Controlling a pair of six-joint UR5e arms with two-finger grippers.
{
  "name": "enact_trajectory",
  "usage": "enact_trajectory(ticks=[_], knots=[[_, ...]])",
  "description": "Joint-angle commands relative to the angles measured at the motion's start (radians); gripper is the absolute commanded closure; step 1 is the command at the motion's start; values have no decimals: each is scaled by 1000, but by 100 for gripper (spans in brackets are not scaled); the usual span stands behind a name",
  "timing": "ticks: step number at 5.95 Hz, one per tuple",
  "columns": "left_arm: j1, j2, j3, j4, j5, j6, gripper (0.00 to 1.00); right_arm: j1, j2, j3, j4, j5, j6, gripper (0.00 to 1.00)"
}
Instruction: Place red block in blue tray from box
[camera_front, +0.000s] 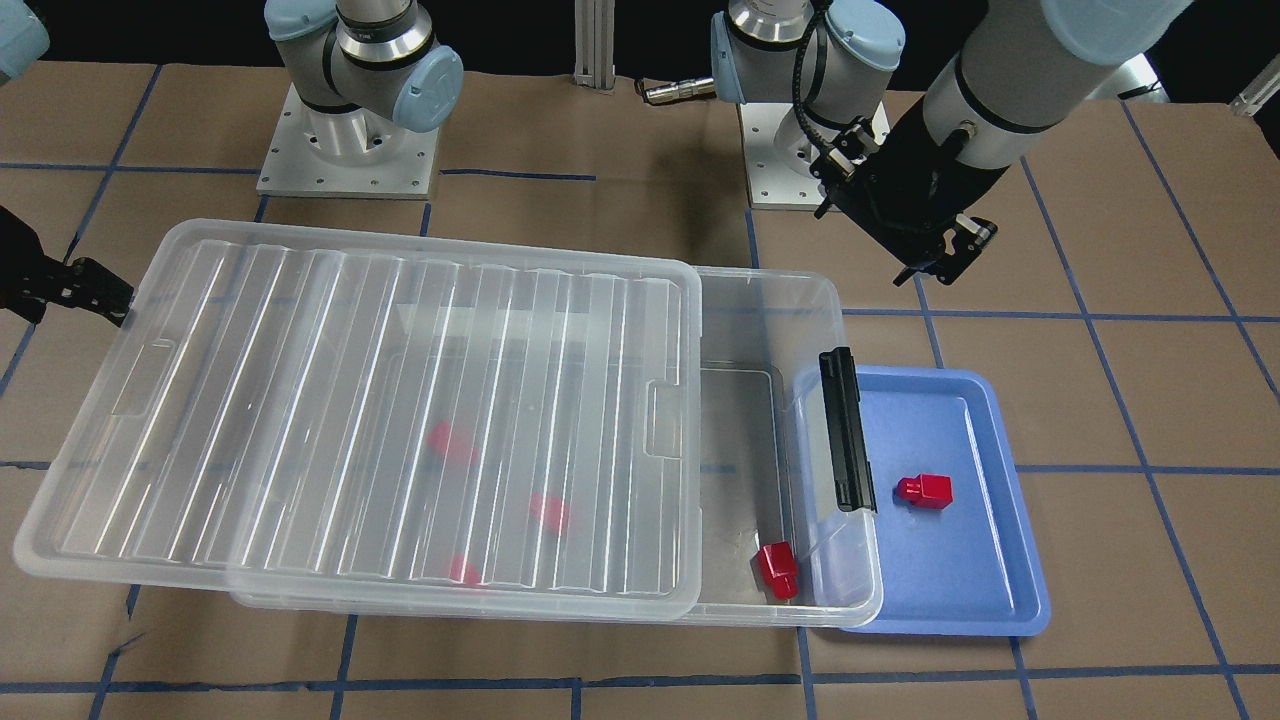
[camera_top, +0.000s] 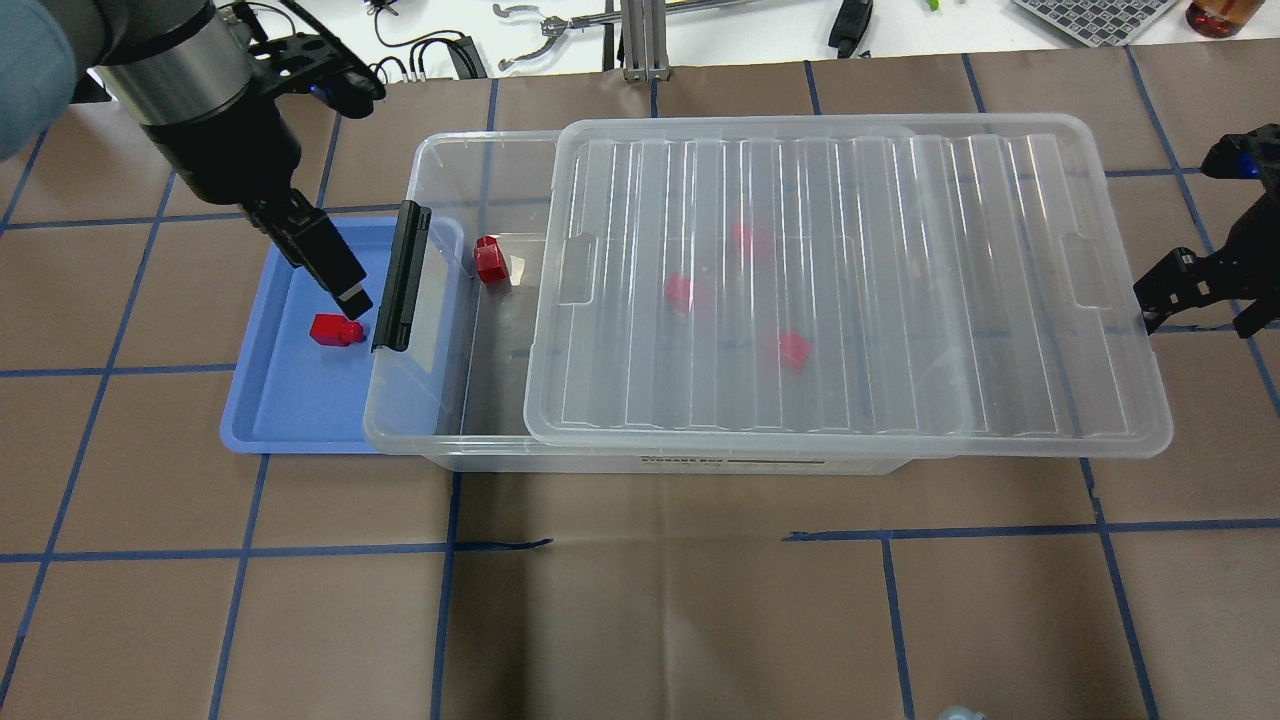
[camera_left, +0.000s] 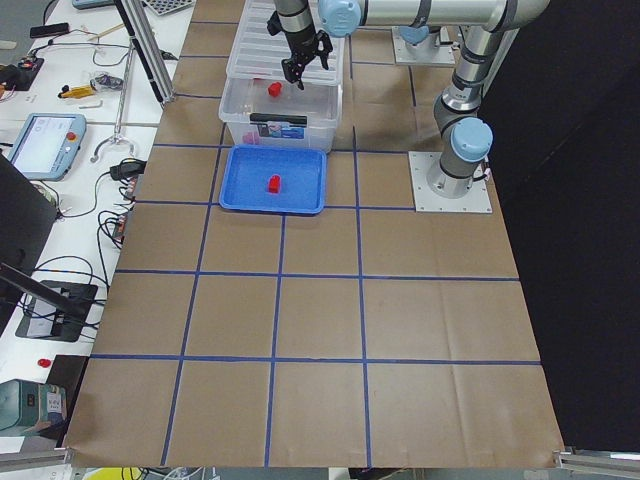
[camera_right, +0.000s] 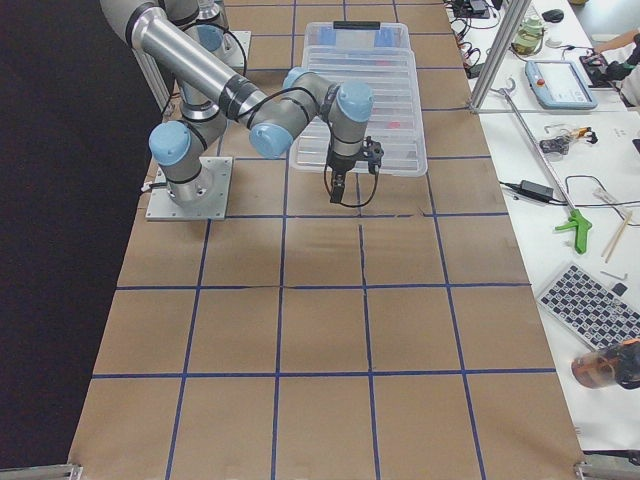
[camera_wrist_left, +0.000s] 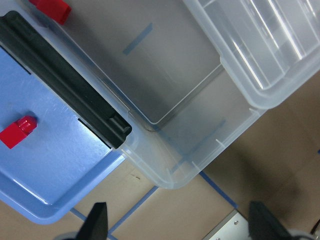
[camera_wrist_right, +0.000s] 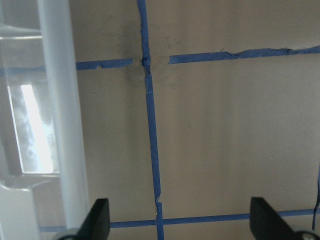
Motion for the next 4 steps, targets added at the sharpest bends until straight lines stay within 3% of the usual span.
enact_trajectory(ticks=[1,2,4], knots=[[-37,39,-14,92,8,-488,2,34,-18,27,0,0,27,0],[-37,36,-26,178,13,-648,2,63,-26,28,0,0,40,0],[-37,36,-5,183,13,-716,2,113,-27,28,1,16,112,0]])
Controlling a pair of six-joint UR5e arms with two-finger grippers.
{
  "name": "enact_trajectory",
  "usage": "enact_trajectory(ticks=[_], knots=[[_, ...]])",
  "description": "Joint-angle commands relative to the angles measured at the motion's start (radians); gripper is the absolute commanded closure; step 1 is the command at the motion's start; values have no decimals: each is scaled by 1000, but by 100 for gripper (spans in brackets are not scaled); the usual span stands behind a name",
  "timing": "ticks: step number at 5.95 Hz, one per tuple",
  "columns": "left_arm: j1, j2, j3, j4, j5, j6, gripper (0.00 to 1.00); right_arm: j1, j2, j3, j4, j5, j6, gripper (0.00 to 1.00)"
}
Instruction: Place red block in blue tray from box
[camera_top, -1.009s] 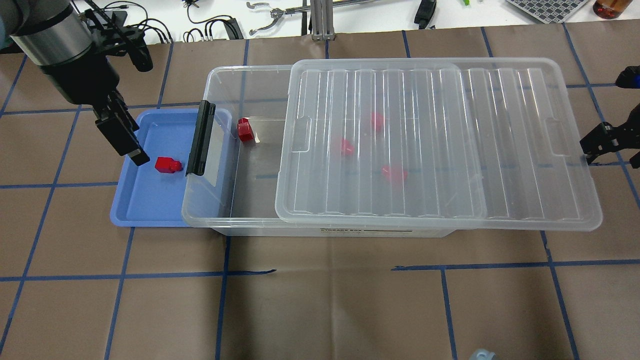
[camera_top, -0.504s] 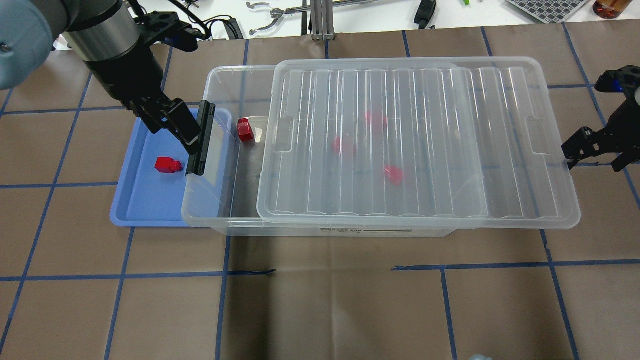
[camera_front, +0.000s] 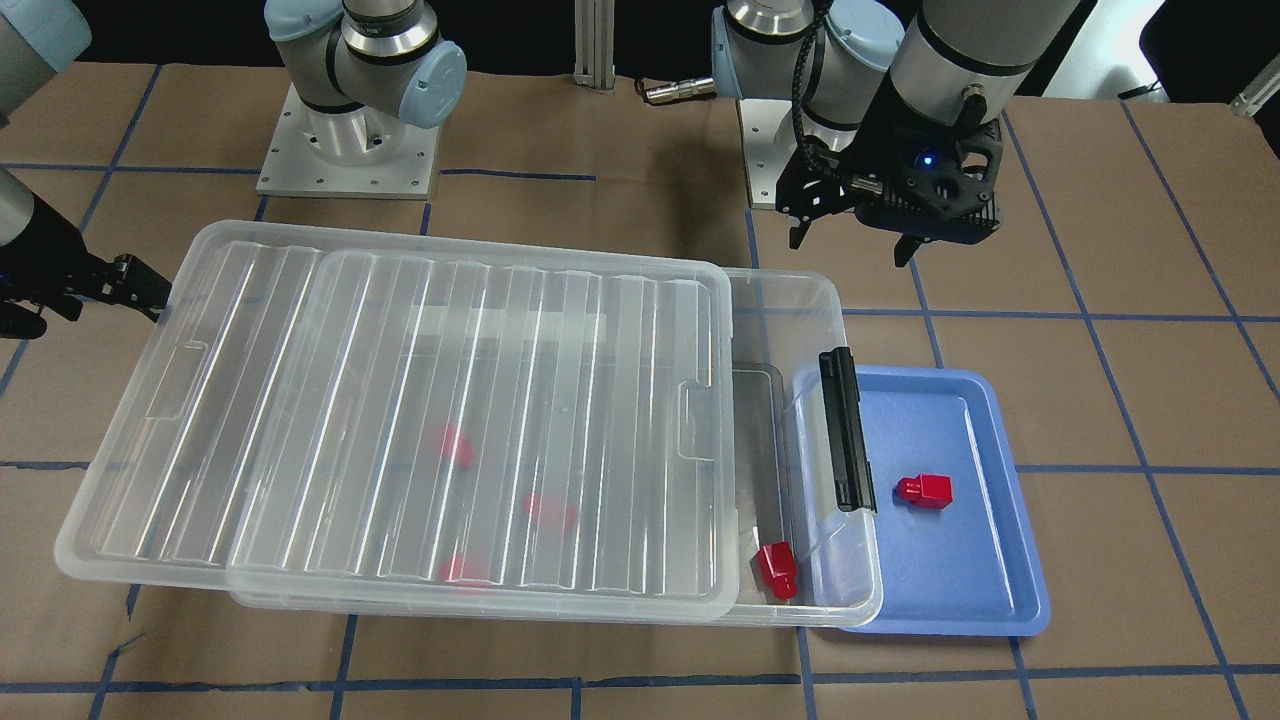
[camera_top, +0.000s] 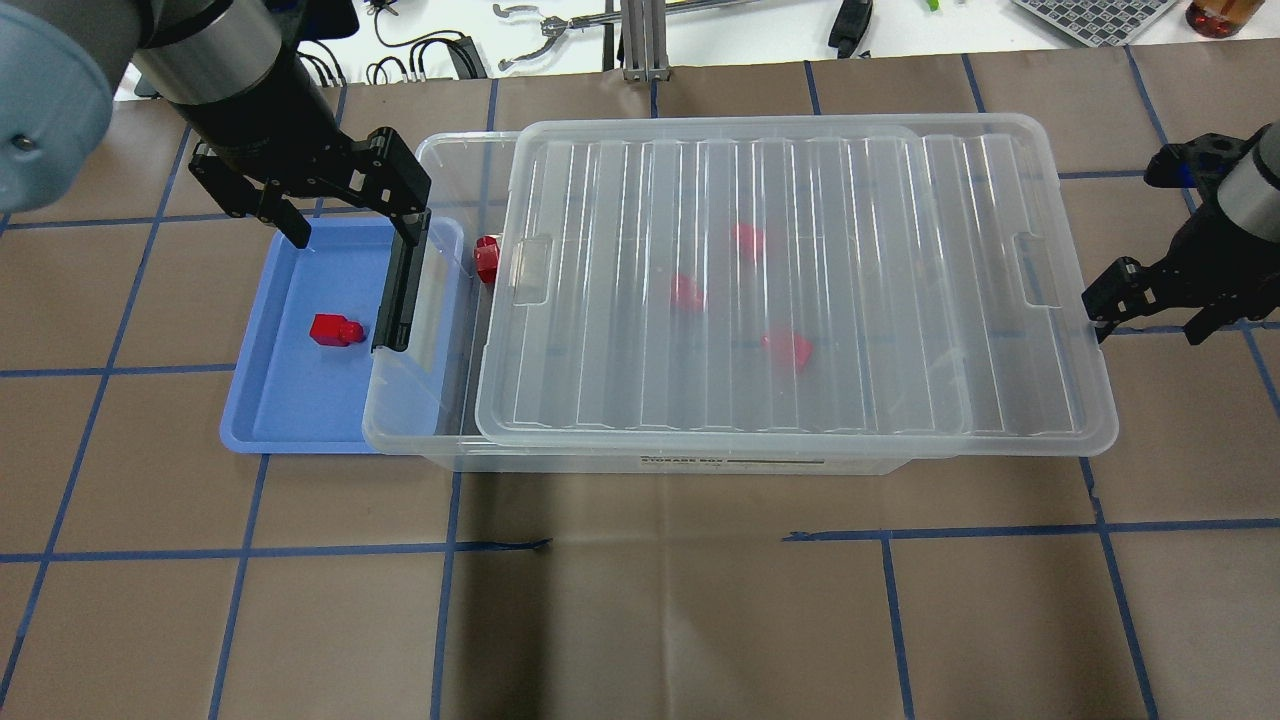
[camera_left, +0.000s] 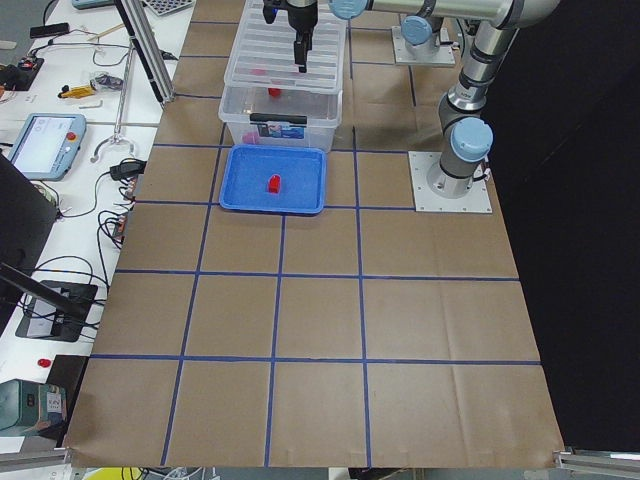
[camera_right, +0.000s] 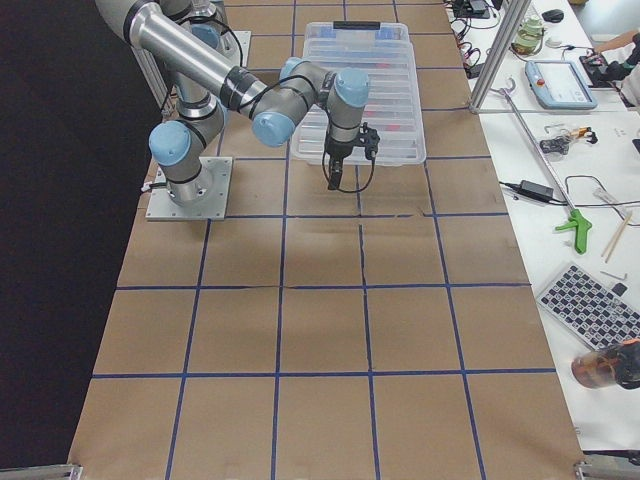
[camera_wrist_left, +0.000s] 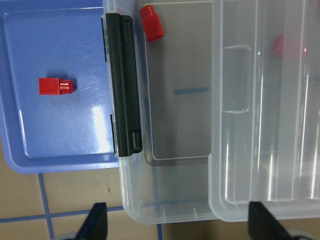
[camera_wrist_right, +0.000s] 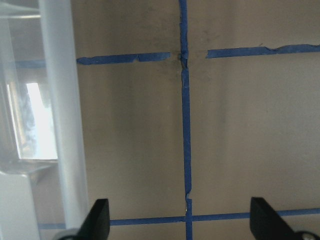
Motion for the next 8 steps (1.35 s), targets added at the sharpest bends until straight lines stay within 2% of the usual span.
enact_trajectory(ticks=[1,3,8], knots=[[1,7,3,8,2,-52,2,41,-3,5,29,36,63,0],[9,-2,10,9,13,-41,2,91,-24,17,31,38,118,0],[20,0,7,9,-1,-5,2,97,-33,22,66,116,129,0]])
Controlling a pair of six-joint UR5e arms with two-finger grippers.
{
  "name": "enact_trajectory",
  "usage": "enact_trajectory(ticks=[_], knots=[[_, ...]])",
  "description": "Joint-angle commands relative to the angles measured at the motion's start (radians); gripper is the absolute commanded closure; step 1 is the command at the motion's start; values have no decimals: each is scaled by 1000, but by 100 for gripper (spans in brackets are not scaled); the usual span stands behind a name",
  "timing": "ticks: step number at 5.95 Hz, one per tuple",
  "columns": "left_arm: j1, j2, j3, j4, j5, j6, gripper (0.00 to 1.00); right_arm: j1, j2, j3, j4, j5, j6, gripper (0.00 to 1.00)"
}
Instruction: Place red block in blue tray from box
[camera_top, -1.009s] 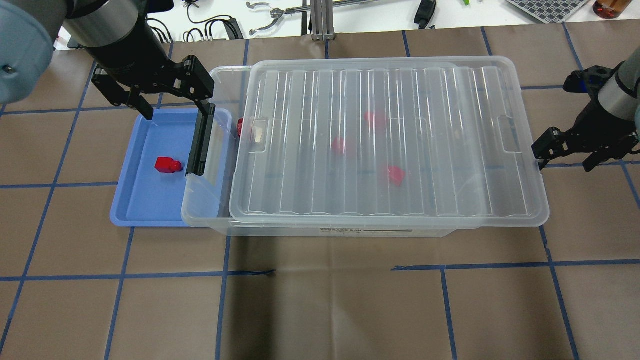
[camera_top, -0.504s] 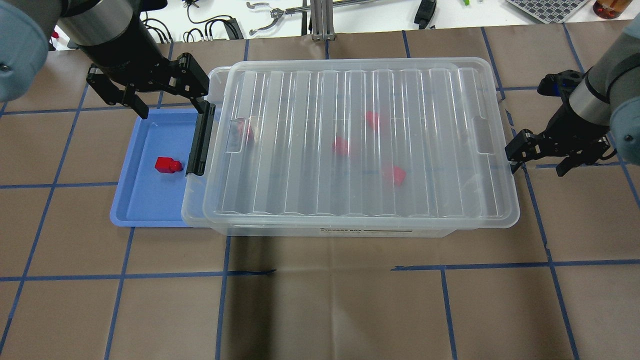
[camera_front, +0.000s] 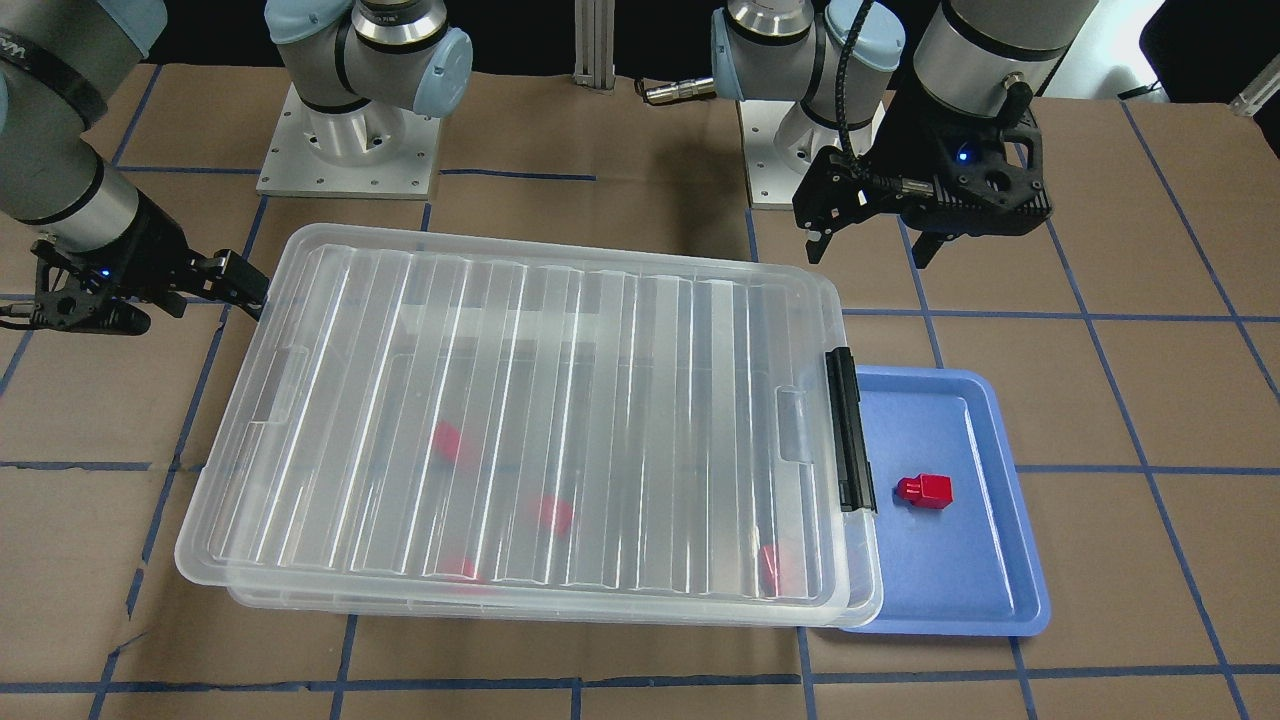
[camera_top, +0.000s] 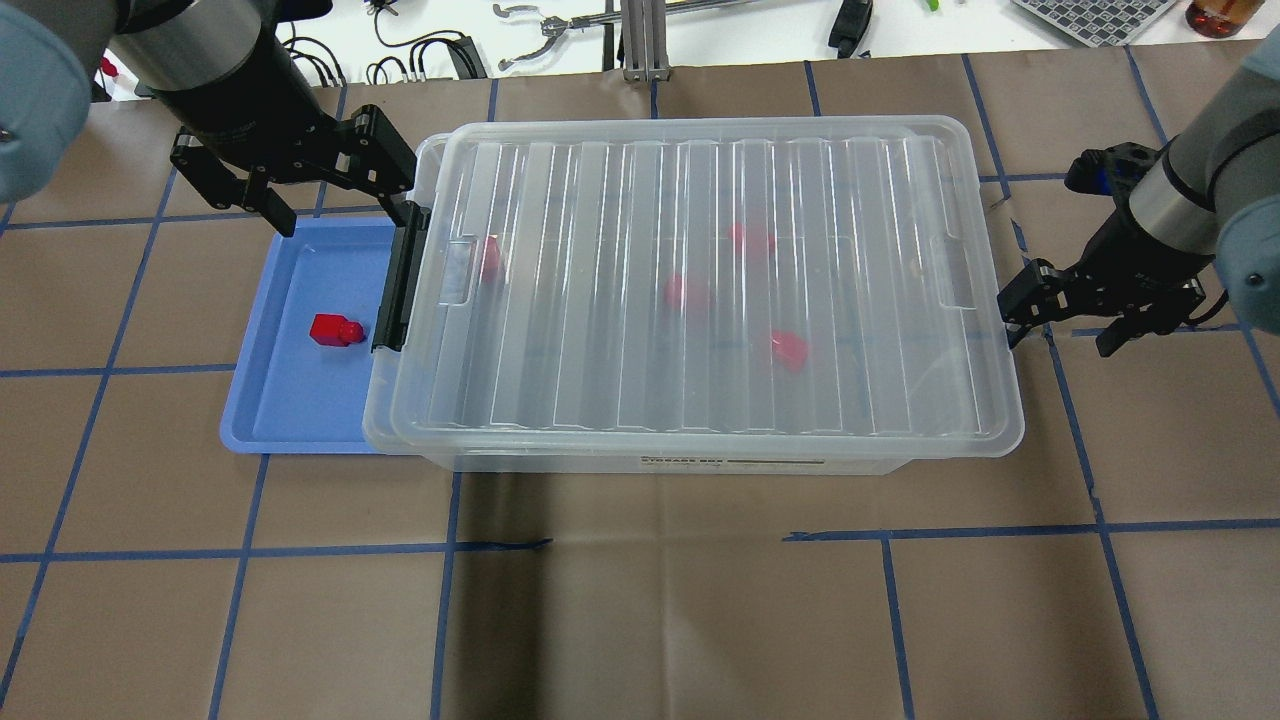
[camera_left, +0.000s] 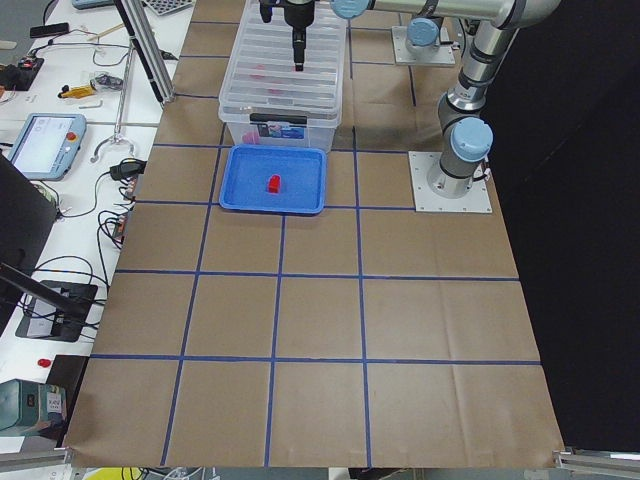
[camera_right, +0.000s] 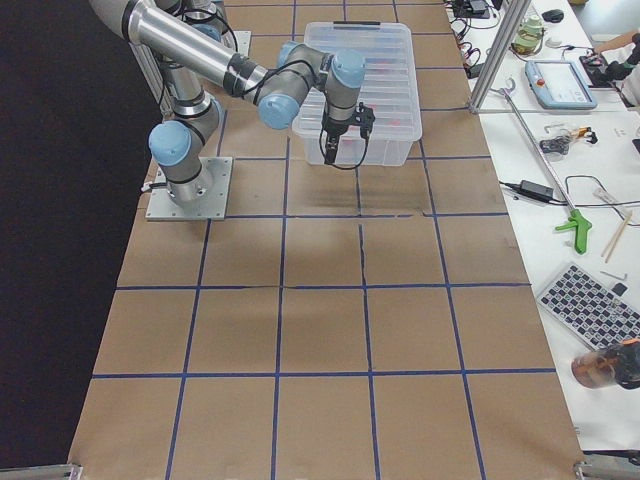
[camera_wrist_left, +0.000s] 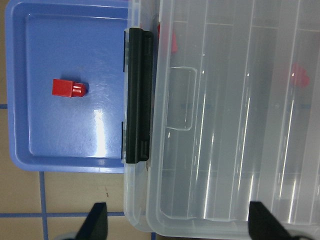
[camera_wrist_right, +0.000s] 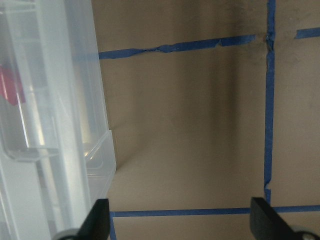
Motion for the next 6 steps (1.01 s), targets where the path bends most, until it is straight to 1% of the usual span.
enact_trajectory(ticks=[1,2,3,4,5,6], knots=[[-2,-6,7,0,0,3,2,0,-3,-7,3,5,-3,0],[-2,-6,7,0,-2,3,2,0,-17,-23,2,6,-4,0],[0,-6,8,0,-2,3,2,19,-23,-63,2,6,-3,0],[0,-6,8,0,-2,3,2,75,-25,-120,0,-10,3,0],[0,-3,8,0,0,2,2,126,-19,-214,76,-17,58,0],[0,-3,10,0,3,2,2,175,-4,-340,217,-21,163,0]])
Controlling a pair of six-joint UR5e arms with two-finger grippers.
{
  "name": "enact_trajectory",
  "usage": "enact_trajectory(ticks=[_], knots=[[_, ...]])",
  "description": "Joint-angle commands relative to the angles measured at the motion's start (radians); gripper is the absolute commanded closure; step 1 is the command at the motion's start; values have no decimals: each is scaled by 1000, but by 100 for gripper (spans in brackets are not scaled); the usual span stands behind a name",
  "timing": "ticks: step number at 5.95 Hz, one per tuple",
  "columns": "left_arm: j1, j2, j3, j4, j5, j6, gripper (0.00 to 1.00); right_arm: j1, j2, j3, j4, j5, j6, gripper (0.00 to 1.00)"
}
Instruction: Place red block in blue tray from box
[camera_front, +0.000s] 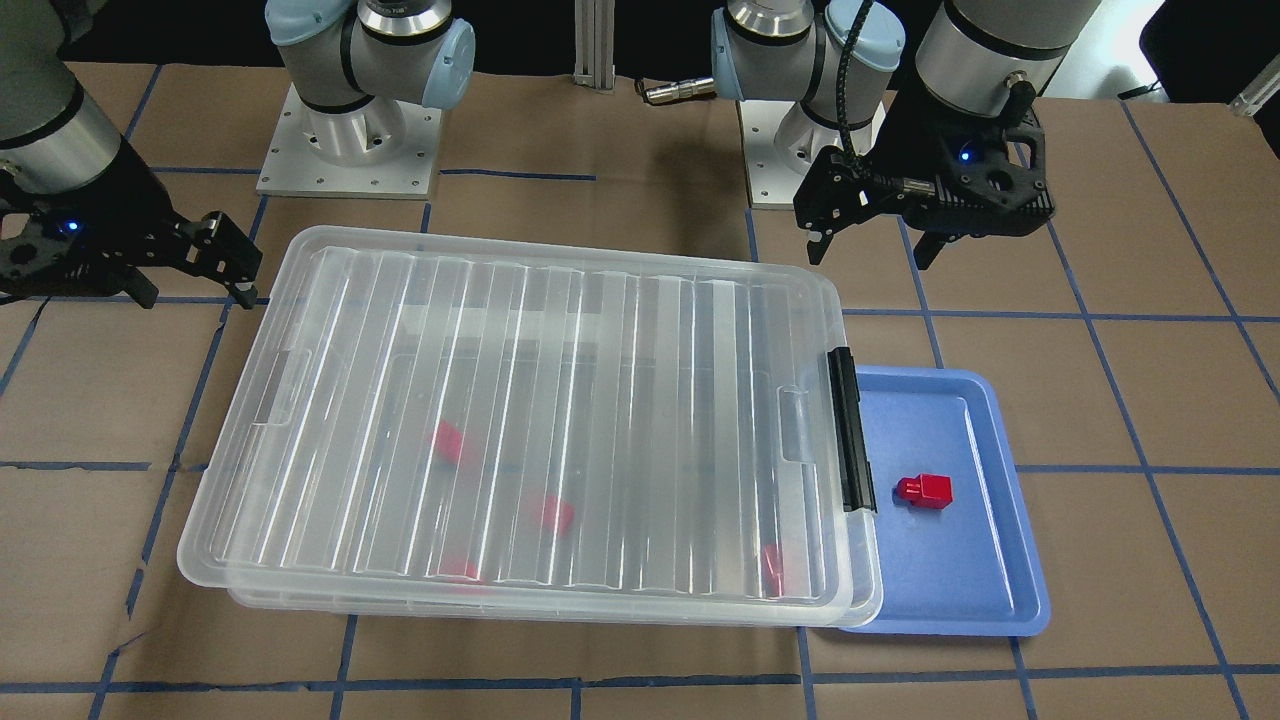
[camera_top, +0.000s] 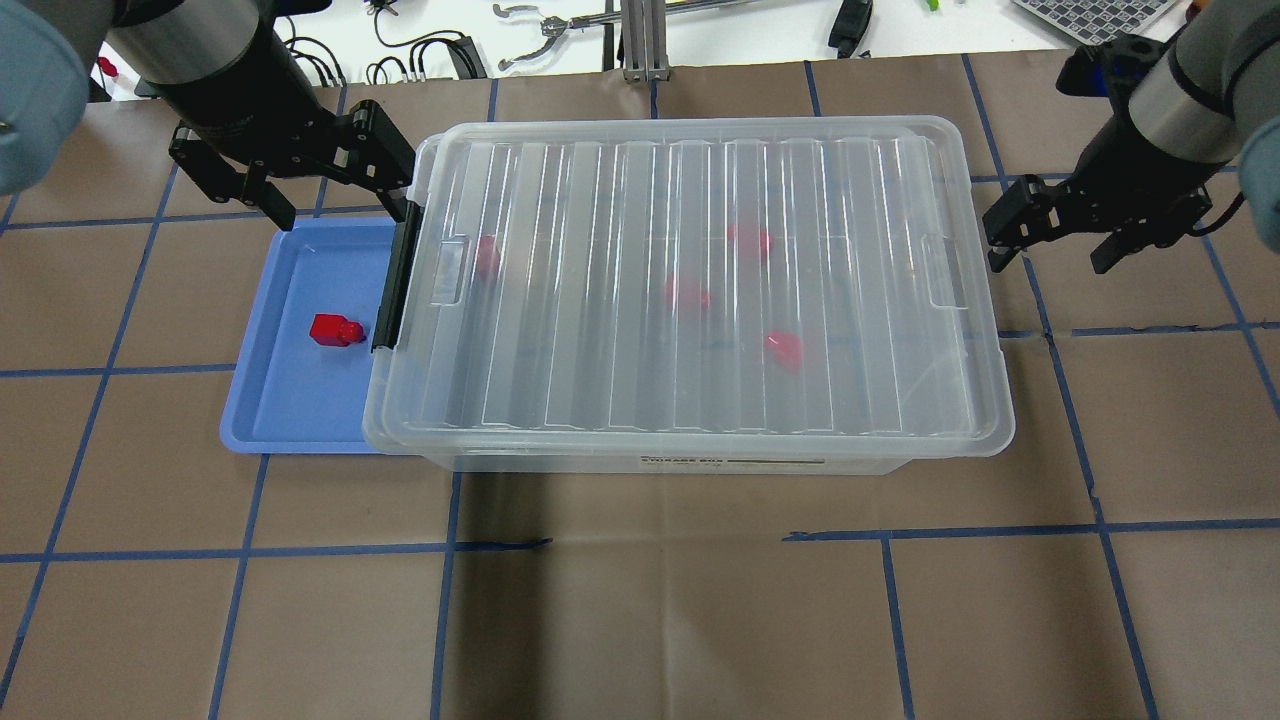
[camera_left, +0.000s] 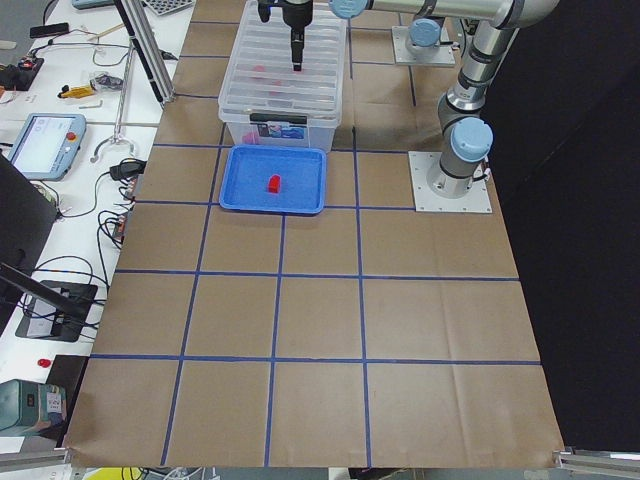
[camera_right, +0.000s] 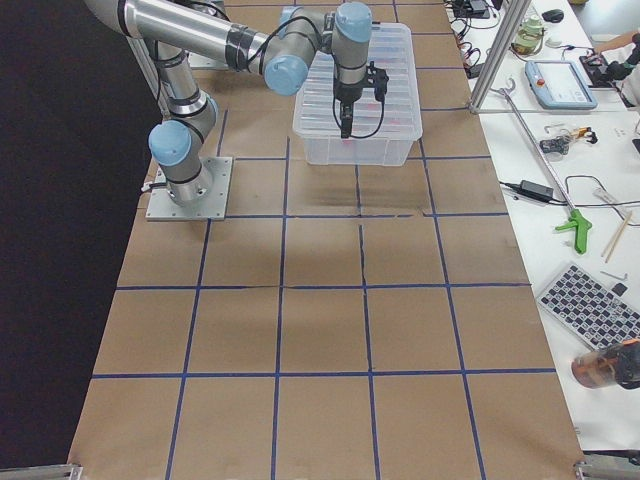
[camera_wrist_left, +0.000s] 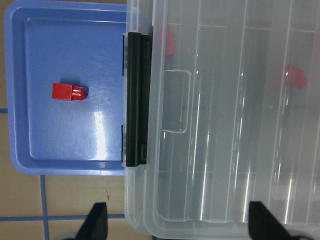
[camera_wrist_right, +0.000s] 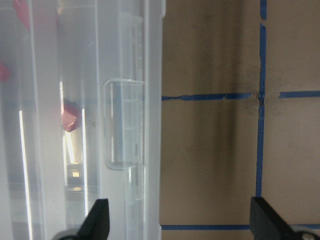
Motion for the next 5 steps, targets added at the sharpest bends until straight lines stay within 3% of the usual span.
enact_trajectory(ticks=[1,3,5], knots=[[0,1,2,0,4,-3,2,103,37,-217,216,-7,161,0],[-1,2,1,0,10,0,2,245,99,-330,278,-39,339,0],[-1,-5,2,0,10,0,2,263,110,-332,279,-91,328,0]])
